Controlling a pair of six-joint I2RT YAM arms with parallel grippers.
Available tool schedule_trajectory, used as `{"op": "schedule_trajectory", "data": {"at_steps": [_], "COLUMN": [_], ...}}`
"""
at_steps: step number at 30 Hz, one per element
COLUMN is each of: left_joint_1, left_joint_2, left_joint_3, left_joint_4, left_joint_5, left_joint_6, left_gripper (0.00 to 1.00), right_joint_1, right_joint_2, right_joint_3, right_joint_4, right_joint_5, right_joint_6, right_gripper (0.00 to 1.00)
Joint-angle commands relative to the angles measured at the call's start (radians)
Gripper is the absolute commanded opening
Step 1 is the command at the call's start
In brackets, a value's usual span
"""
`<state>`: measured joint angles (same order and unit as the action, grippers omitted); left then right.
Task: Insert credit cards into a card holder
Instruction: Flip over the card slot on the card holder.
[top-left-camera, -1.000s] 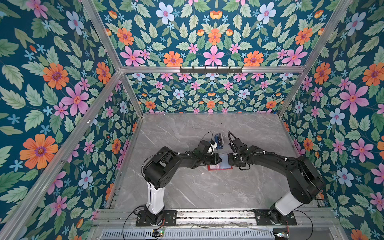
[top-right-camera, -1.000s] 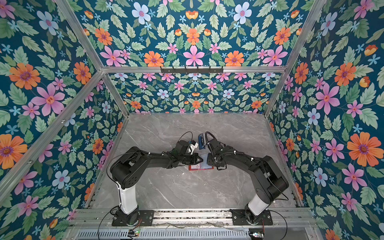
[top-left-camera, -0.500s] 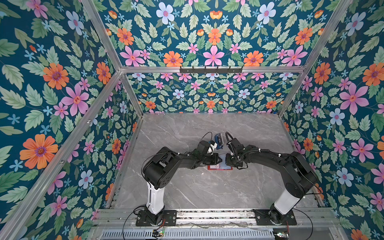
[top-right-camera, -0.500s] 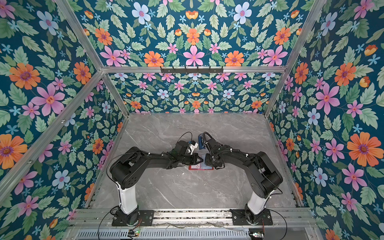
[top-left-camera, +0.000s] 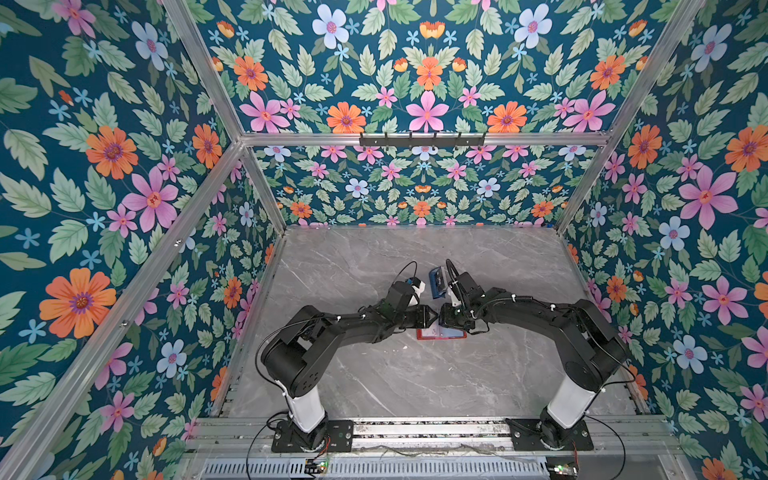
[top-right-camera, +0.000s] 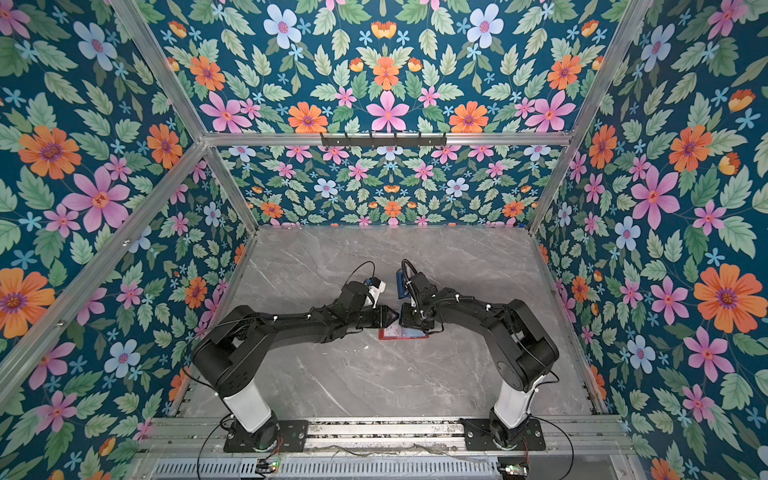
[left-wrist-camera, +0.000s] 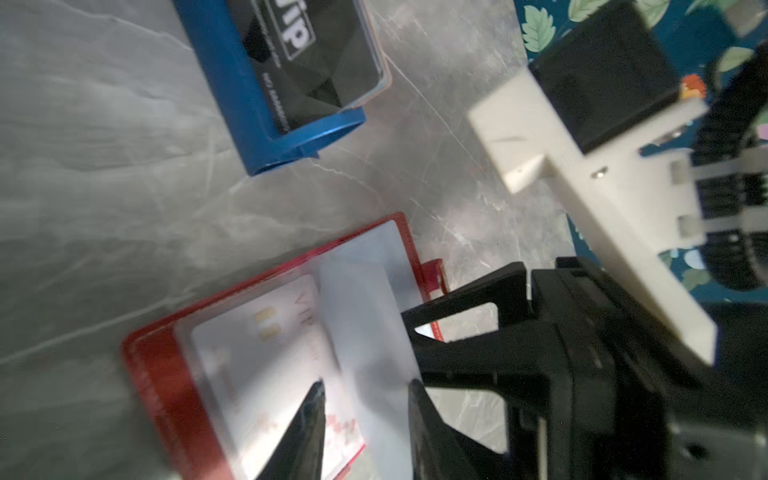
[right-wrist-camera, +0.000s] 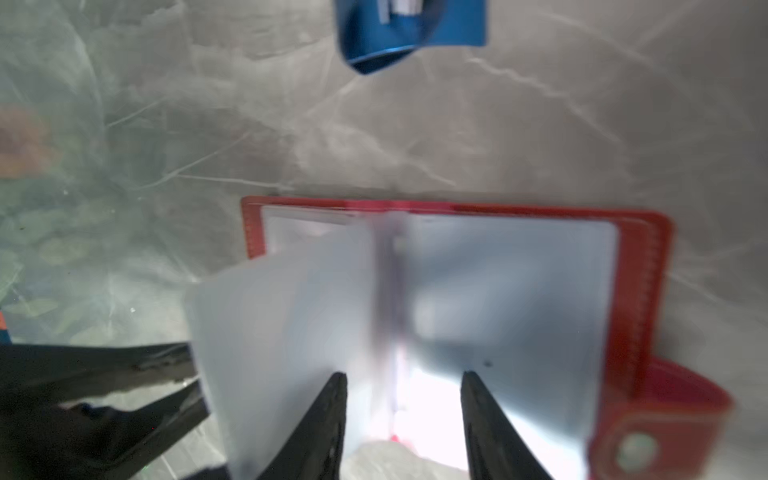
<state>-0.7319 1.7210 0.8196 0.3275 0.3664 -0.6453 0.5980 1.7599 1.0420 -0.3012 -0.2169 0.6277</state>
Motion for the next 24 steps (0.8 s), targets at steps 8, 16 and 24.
{"op": "schedule_trajectory", "data": {"at_steps": [8, 16, 24], "left_joint_1": [-0.001, -0.008, -0.009], "left_joint_2": [-0.044, 0.072, 0.057], "left_joint_3": [-0.012, 0.018, 0.065], "left_joint_4": [-0.103, -0.088, -0.143], "left_joint_5": [-0.178, -0.067, -0.121], "left_joint_6": [0.079, 0.064, 0.07], "left_gripper": [0.28, 0.22, 0.3], "right_joint_1": [0.02, 0.022, 0.018], "right_joint_2": [0.077, 0.065, -0.059], "right_joint_3": [0.051, 0.046, 0.021], "right_joint_4": [0.001, -0.018, -0.059], "right_joint_5": [-0.03, -0.007, 0.113], "right_joint_6": [-0.01, -0.006, 0.004], "right_gripper": [0.37, 0.27, 0.41]}}
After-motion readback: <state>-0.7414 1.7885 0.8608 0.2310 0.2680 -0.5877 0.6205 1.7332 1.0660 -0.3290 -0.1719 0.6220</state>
